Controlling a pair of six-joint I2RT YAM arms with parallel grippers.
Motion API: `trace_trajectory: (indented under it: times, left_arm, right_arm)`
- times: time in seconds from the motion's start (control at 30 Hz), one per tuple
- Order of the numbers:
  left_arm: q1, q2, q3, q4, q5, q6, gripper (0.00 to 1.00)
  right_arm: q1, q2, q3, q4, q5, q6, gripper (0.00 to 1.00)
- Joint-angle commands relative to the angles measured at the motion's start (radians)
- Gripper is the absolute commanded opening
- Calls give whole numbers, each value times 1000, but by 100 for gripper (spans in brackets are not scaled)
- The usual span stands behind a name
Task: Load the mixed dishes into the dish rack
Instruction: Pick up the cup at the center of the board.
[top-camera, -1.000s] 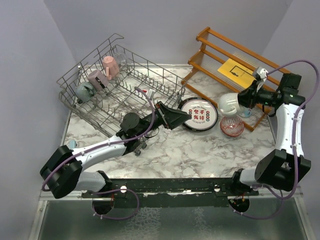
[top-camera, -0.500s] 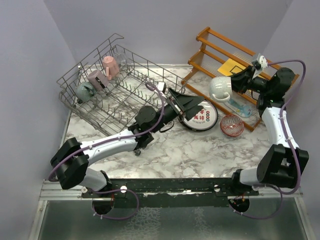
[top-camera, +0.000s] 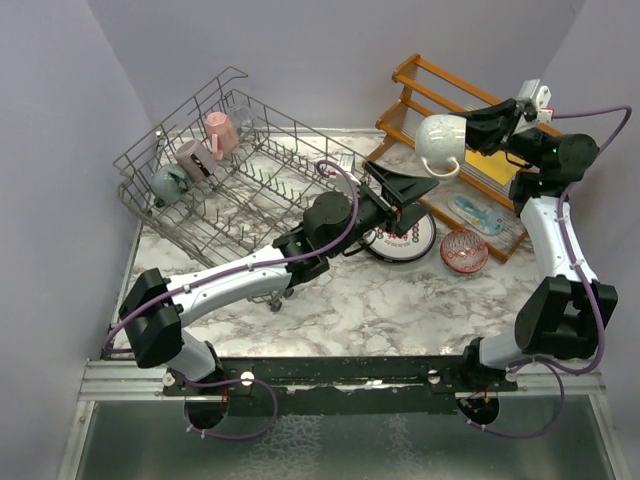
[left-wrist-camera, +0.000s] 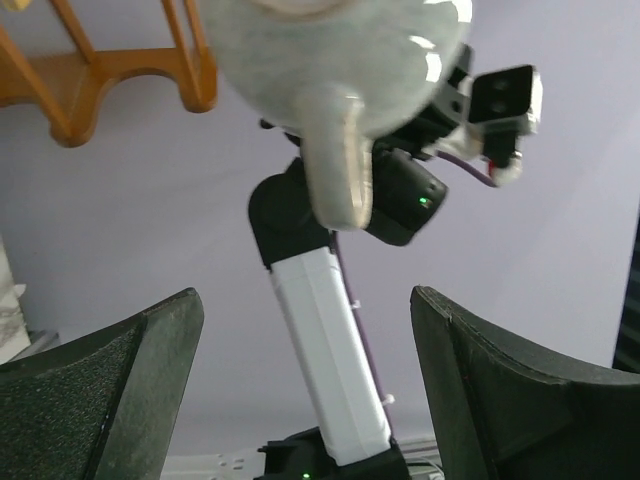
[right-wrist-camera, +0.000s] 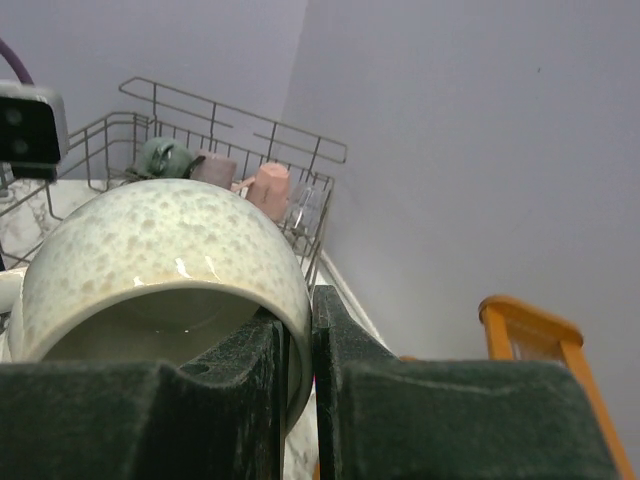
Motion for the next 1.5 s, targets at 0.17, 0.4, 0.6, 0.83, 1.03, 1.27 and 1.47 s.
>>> trace_trajectory:
  times: [0.17, 0.4, 0.6, 0.83, 1.03, 1.27, 1.47]
  left_arm:
    - [-12, 46, 94, -35, -59, -27, 83]
    - [-13, 72, 115, -2, -77, -39, 78]
    - [-13, 92, 127, 48, -126, -48, 71]
    - [-13, 128, 167, 91, -143, -57, 63]
    - [-13, 148, 185, 115, -132, -59, 53]
    - [-11, 150, 170, 166, -131, -39, 17]
    - [-6, 135, 124, 256, -133, -5, 0]
  right_arm:
    - [74, -41, 19, 211, 108, 96, 1]
    - [81, -50, -13, 277, 95, 135, 1]
    - [89, -64, -37, 312, 91, 176, 1]
    - [93, -77, -58, 318, 89, 191, 1]
    - [95, -81, -75, 319, 86, 203, 1]
    - [96, -86, -83, 327, 78, 215, 1]
    - [96, -88, -94, 329, 64, 217, 1]
